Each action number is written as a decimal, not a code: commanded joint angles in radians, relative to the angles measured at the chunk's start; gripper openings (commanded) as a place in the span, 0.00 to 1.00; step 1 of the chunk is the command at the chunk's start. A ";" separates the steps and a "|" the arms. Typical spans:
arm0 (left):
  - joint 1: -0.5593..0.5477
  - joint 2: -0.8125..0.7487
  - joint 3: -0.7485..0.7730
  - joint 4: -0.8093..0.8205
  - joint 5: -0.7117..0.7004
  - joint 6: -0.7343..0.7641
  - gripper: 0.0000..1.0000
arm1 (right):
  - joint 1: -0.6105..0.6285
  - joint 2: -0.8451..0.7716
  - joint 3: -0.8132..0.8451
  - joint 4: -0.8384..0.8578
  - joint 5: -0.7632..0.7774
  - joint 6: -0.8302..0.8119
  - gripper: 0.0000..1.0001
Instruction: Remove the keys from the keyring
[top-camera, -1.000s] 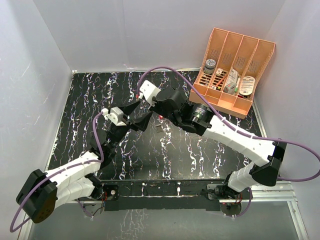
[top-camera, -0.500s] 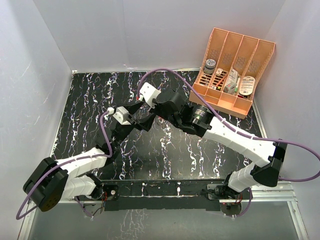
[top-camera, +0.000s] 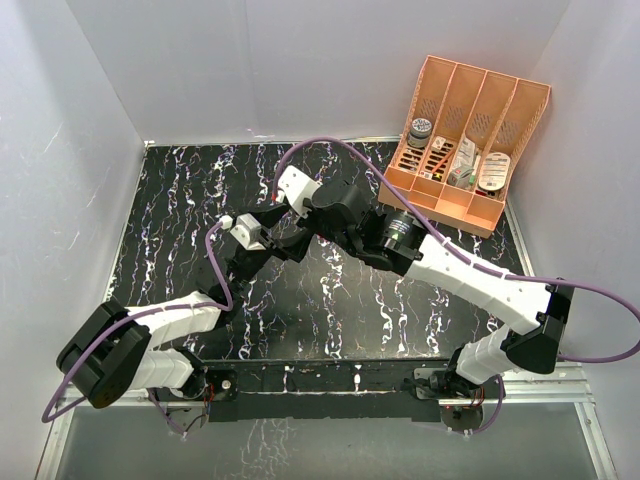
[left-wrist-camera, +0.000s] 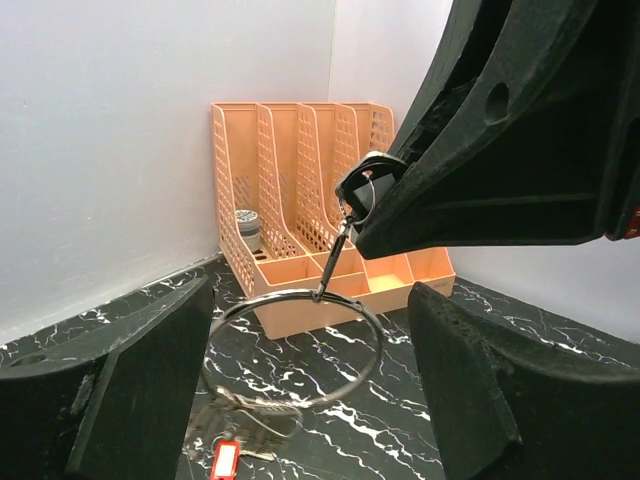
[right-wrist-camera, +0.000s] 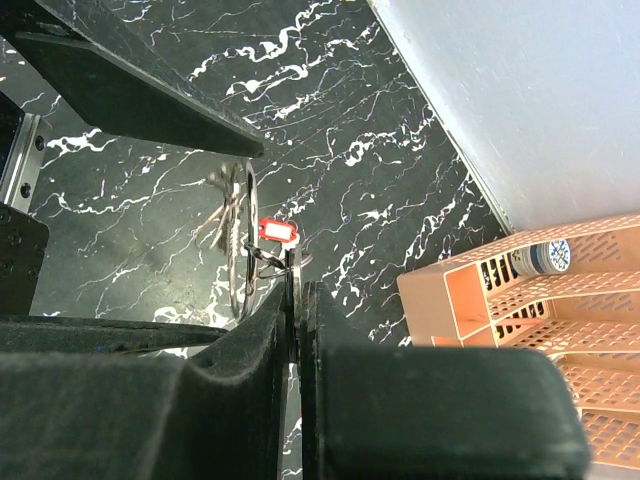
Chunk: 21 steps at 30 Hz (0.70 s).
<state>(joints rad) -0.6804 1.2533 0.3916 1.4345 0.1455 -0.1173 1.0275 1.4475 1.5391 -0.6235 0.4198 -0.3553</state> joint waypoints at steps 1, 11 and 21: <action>0.002 -0.007 0.019 0.070 0.026 0.002 0.75 | 0.008 -0.045 -0.011 0.079 -0.001 0.017 0.00; 0.002 0.011 0.017 0.089 0.032 -0.008 0.71 | 0.009 -0.046 -0.011 0.083 -0.005 0.016 0.00; 0.002 0.018 0.019 0.090 0.033 -0.007 0.67 | 0.016 -0.049 -0.004 0.083 -0.019 0.019 0.00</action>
<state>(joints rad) -0.6804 1.2732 0.3923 1.4597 0.1593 -0.1242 1.0344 1.4460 1.5215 -0.6163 0.4114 -0.3477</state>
